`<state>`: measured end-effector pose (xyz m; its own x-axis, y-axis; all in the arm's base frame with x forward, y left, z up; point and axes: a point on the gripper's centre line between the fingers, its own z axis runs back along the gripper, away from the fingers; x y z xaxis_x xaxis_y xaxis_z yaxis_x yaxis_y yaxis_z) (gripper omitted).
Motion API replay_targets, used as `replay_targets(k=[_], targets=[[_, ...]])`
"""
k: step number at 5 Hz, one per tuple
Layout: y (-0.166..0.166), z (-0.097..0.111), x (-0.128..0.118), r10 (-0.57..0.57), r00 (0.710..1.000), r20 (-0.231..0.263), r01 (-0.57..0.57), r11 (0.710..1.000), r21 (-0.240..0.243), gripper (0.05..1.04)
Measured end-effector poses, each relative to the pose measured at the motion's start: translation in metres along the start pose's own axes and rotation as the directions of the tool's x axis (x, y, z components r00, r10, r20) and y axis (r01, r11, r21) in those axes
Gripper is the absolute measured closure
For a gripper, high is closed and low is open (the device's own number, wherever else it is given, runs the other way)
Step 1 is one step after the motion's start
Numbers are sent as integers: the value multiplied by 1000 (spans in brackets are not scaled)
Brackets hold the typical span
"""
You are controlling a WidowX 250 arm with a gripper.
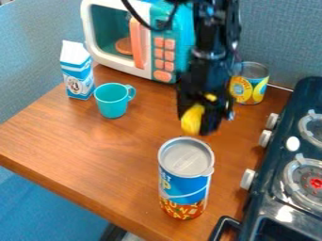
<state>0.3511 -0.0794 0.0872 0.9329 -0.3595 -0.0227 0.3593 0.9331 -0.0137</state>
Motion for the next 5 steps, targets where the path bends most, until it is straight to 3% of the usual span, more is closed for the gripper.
replay_targets(k=[1, 3, 4, 5], targets=[[25, 29, -24, 49, 997, 58, -49, 999, 12, 380], [94, 33, -122, 122, 986, -113, -122, 992, 9, 380], [130, 26, -161, 168, 973, -156, -169, 986, 5, 380], [158, 8, -181, 201, 957, -211, -206, 979, -2, 380]])
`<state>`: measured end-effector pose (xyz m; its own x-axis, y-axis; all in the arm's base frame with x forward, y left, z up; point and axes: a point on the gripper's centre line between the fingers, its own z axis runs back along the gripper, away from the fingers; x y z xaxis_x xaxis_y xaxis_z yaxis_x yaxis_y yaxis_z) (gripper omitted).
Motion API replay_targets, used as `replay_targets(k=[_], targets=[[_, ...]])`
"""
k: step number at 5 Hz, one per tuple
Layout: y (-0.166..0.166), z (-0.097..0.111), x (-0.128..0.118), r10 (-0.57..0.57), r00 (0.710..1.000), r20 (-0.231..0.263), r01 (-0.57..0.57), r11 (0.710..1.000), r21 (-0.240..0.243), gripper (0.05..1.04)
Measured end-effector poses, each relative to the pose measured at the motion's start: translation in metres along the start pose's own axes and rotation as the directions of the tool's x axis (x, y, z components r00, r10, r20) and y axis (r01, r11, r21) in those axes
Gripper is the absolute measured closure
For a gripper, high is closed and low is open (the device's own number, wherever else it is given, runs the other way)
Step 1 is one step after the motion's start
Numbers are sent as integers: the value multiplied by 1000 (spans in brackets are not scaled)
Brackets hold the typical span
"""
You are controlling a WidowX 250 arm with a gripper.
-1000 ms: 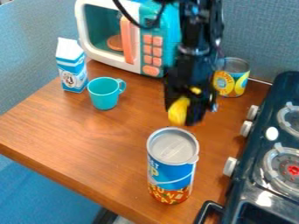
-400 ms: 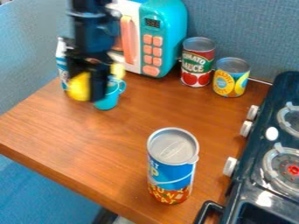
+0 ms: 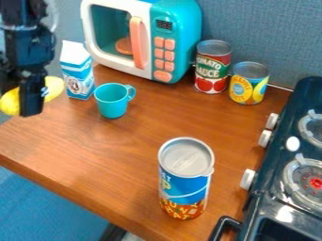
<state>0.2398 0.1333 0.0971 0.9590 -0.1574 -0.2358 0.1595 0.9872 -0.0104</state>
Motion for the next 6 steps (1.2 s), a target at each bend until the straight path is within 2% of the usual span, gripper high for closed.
replay_targets(k=[2, 3, 4, 5, 6], targets=[[27, -39, 24, 8, 1000, -30, -8, 1000, -7, 380], [37, -51, 37, -2, 999, -46, 2, 1000, -2, 380], [42, -69, 50, -16, 996, -92, 13, 999, -35, 382], [46, -69, 57, -5, 997, -81, 3, 1000, -28, 382], [45, -70, 56, 23, 996, -84, -25, 999, -31, 279]])
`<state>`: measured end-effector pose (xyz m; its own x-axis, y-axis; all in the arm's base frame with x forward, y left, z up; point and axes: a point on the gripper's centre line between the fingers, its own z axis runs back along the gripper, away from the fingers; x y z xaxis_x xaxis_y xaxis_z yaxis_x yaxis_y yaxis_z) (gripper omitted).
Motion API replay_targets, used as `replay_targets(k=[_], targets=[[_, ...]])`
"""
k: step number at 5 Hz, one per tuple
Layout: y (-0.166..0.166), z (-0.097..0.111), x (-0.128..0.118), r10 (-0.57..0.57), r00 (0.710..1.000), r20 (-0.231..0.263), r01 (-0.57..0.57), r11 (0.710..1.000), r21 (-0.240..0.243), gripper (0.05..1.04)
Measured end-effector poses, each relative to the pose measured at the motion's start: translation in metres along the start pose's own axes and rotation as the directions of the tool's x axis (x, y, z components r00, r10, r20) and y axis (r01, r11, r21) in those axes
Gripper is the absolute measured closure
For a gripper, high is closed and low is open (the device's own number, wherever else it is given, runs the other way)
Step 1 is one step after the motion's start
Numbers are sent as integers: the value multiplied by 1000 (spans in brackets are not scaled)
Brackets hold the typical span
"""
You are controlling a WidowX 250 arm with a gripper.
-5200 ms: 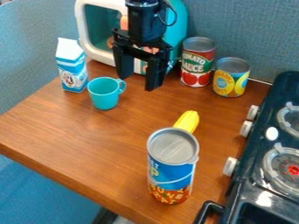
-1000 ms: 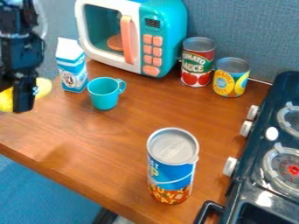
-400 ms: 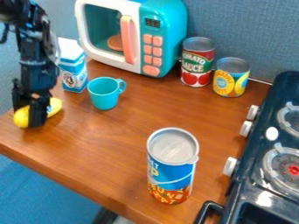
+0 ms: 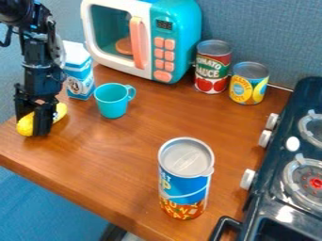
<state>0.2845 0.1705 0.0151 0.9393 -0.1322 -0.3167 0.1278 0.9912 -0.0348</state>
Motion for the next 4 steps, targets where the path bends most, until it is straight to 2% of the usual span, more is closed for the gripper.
replay_targets(k=[1, 2, 3, 4], targets=[[-9, 0, -6, 24, 1000, -19, -24, 1000, -9, 84], [-12, 17, -17, 72, 997, 11, -73, 997, 16, 80], [-19, 47, -22, 94, 995, 39, -96, 993, 68, 83], [-39, 82, -21, 65, 996, 66, -76, 981, 179, 83]])
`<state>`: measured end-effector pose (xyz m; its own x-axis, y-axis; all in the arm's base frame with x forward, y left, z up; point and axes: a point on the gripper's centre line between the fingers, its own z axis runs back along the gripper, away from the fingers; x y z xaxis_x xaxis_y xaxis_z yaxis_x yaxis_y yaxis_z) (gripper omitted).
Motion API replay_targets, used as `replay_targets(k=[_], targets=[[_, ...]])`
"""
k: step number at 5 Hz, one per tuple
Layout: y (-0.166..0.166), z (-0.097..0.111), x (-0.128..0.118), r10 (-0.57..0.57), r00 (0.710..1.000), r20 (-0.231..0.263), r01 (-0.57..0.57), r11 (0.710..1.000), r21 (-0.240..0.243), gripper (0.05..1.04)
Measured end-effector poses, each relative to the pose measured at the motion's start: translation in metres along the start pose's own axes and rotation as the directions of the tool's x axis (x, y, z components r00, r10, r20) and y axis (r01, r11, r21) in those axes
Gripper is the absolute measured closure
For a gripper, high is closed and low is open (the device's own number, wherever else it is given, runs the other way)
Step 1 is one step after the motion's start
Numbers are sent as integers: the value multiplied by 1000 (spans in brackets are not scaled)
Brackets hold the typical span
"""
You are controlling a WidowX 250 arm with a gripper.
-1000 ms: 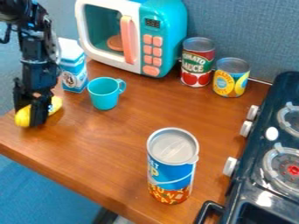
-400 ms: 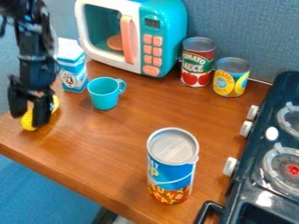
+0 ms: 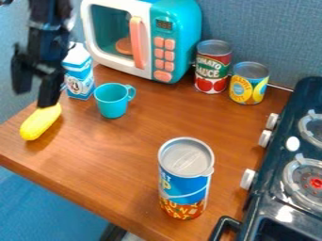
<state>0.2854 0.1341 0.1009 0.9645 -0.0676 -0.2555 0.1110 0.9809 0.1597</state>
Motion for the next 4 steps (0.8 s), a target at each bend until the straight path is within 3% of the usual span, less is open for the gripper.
replay_targets(k=[1, 2, 3, 4], targets=[[-43, 31, 10, -57, 998, 32, 56, 998, 33, 83], [-88, 51, 20, -146, 987, 59, 147, 989, -4, 83], [-134, 57, 6, -205, 974, 98, 214, 973, -85, 83], [-182, 68, -17, -164, 976, 145, 182, 977, -116, 83]])
